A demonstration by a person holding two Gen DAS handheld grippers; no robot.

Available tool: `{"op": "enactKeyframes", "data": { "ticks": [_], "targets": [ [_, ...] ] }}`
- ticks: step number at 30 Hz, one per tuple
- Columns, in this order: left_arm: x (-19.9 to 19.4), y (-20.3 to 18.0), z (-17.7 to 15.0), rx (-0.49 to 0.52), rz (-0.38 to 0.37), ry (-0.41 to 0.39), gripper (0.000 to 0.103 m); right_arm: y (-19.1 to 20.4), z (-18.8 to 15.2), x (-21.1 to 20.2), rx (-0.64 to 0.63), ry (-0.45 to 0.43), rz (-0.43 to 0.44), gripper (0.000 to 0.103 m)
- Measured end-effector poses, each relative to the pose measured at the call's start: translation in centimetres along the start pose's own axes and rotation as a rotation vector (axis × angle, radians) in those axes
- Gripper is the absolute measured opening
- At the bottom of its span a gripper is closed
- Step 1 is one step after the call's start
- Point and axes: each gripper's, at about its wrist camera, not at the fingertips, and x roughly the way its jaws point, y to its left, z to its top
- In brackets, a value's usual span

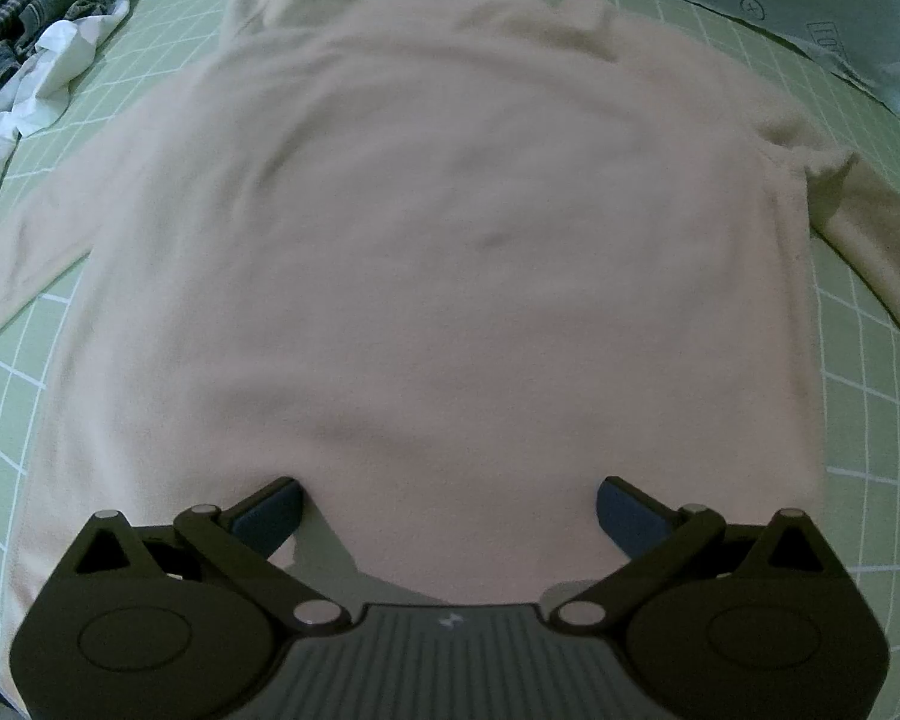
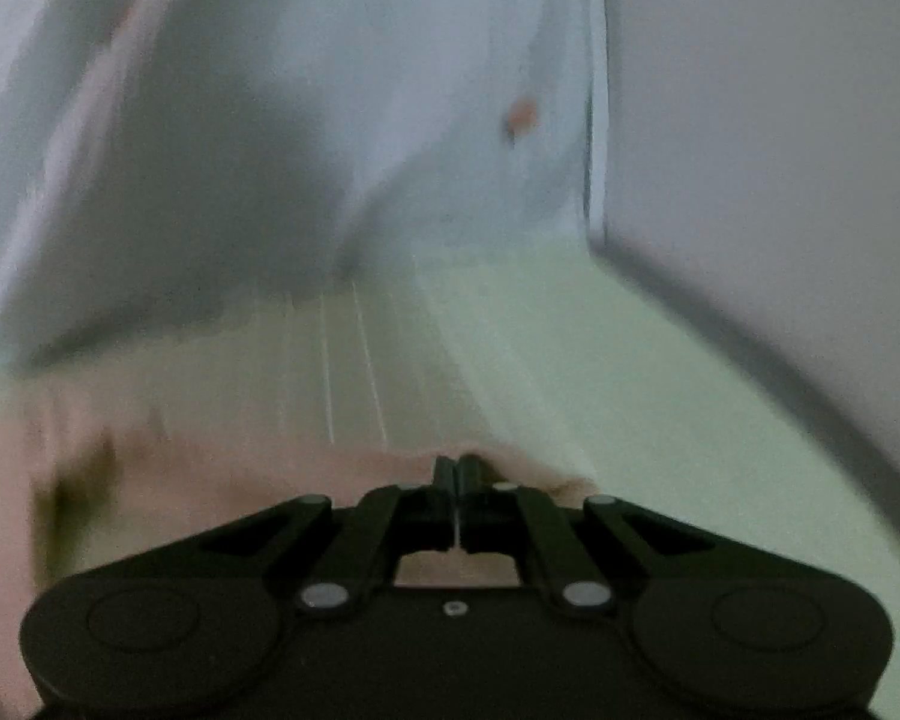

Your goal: Fold clothes

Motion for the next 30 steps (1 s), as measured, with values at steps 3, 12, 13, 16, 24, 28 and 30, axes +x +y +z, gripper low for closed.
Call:
{"op": "enactKeyframes", "data": {
  "ticks": [3,12,13,16,24,28,30],
  "targets": [
    [-0.1,0.0,-0.1,0.000,0.000,-0.001,0.103,-0.2,-1.5,0.1,0.042,0.088,0.024,0.002],
    [-0.2,0.2,-0.3,0.000,-0.001,-0.004,0.103,0.1,2.0,-0.5,0.104,-0.015,0.015,0.026],
    [-0.2,0.2,-0.3,0.000,-0.001,-0.004,0.103,-0.1,2.1,-0.4,0.118,-0.024,0.005,0.027],
    [-0.3,0.2,-0.4,0.000,-0.001,-0.006,0.103,-0.9,2.2,0.1,0.174,-0.003,-0.025,0.037],
    [-0.1,0.3,-0.3,0.001,-0.002,-0.005,0.103,-4.0,1.1,2.0,0.430,0.151,-0.124,0.049],
    [-0.1,0.4,-0.3,0.002,-0.001,-0.004,0.103,-4.4,0.1,2.3,0.483,0.207,-0.100,0.057],
    [-0.1,0.6,-0.3,0.008,-0.003,-0.004,0.103,-4.2,-0.2,2.5,0.488,0.225,-0.075,0.062]
  ]
}}
